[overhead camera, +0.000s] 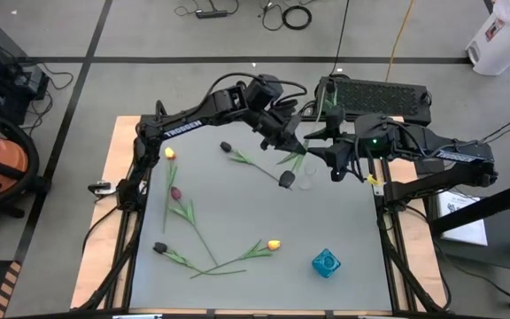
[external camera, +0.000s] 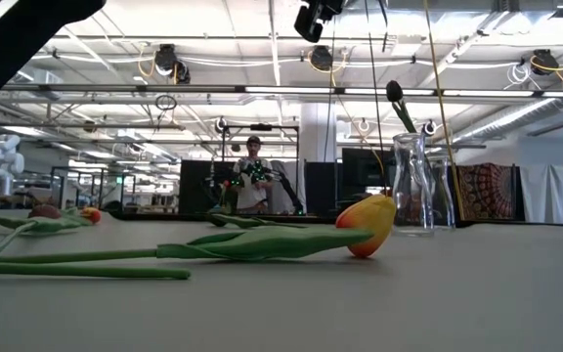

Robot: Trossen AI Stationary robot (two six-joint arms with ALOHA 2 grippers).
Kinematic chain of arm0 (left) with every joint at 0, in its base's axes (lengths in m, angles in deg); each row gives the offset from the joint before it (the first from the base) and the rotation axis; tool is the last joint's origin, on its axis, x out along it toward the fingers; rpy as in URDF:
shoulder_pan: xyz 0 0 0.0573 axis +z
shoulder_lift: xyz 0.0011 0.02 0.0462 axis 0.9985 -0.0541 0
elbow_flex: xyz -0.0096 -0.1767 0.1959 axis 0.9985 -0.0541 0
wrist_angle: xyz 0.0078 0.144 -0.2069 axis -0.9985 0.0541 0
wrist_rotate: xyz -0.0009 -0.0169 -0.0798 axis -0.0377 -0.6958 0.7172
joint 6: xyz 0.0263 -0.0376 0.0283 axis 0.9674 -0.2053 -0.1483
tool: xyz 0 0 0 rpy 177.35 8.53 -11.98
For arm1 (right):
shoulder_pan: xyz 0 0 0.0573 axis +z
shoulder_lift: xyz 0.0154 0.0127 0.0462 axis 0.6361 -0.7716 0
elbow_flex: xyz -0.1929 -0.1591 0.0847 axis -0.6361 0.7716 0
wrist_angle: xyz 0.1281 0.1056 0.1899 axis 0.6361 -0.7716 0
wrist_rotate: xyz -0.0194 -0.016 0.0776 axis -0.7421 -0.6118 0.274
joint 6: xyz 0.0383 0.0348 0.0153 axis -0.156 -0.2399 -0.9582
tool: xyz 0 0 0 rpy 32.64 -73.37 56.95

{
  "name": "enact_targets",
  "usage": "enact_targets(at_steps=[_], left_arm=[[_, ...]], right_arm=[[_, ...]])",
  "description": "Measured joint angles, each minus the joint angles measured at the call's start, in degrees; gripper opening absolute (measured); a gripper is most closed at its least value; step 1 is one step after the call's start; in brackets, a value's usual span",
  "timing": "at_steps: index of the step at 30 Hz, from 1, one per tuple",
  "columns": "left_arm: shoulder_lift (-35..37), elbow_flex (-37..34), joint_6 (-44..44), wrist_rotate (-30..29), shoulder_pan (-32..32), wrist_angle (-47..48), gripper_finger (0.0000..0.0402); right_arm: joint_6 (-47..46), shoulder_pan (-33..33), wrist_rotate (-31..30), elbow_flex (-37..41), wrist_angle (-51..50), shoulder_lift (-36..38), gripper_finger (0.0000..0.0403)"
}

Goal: Sort flowers into vase by color
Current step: Put the middle black tulip into the top transparent vase

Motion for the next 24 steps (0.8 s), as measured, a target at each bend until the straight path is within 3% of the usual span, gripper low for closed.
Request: enact_targets(at_steps=[24], left_arm=[[-0.07,0.00,-1.57,2.73,-0.78,-4.24,0.0013]], right_arm=[[0.26,0.00,0.10,0.00,-0.20,0.03,0.0019]])
